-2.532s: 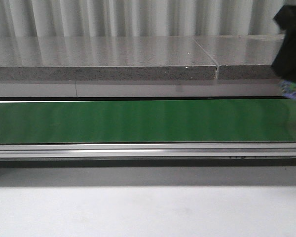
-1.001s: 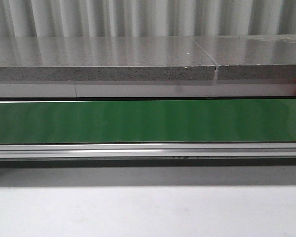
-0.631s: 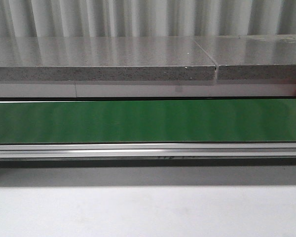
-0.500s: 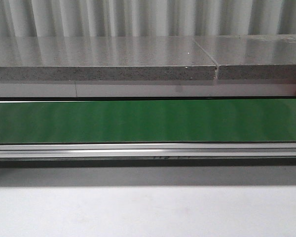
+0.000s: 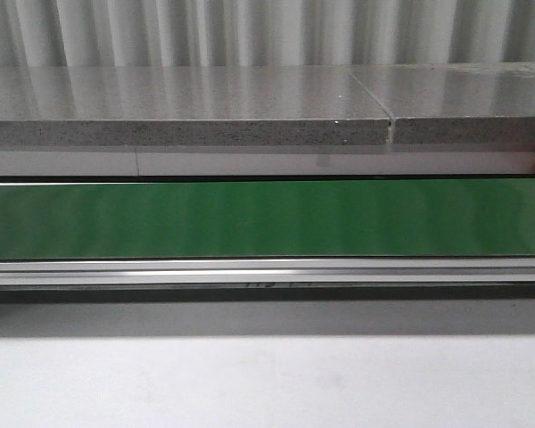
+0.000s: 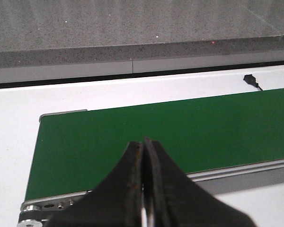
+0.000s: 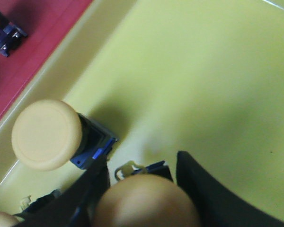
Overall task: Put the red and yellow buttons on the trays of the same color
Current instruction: 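Grasp the yellow button and lower it into the yellow tray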
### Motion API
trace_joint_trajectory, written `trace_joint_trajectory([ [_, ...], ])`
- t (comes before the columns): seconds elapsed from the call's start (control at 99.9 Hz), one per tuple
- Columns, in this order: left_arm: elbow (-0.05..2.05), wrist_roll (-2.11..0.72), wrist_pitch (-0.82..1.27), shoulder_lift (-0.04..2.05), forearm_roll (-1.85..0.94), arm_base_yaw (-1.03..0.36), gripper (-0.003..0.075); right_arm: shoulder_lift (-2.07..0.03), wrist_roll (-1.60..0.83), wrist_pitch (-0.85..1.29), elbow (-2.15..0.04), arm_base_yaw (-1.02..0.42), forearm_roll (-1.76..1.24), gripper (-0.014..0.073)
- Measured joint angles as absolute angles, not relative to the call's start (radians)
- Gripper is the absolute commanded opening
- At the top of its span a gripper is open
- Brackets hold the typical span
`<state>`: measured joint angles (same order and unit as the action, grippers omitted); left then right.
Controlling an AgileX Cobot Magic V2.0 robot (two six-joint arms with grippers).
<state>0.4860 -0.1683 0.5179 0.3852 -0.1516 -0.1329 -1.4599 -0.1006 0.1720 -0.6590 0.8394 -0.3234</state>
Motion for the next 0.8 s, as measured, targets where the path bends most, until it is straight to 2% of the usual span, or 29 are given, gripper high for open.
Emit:
trace_joint_trajectory([
  [0.26, 0.486, -0.168, 0.518, 0.385, -0.152, -0.133, -0.0021, -1.499, -0.101, 0.172, -0.659, 0.839, -0.323, 0.0068],
  [0.4, 0.486, -0.168, 0.518, 0.385, -0.152, -0.133, -0.0021, -1.501, -0.101, 0.172, -0.659, 0.839, -0.323, 0.0101],
  [0.52, 0.486, -0.168, 0.518, 0.385, -0.152, -0.133, -0.0021, -1.501, -0.101, 0.172, -0.659, 0.839, -0.323, 0.0196],
  [0.701, 0.486, -0.168, 0.518, 0.385, -0.152, -0.133, -0.0021, -1.501, -0.101, 0.172, -0.659, 0.839, -0.323, 0.04],
  [0.801, 0.486, -0.168, 0.518, 0.385, -0.152, -0.133, -0.0021, -1.501, -0.101, 0.172, -0.659, 0.839, -0.323, 0.0467],
])
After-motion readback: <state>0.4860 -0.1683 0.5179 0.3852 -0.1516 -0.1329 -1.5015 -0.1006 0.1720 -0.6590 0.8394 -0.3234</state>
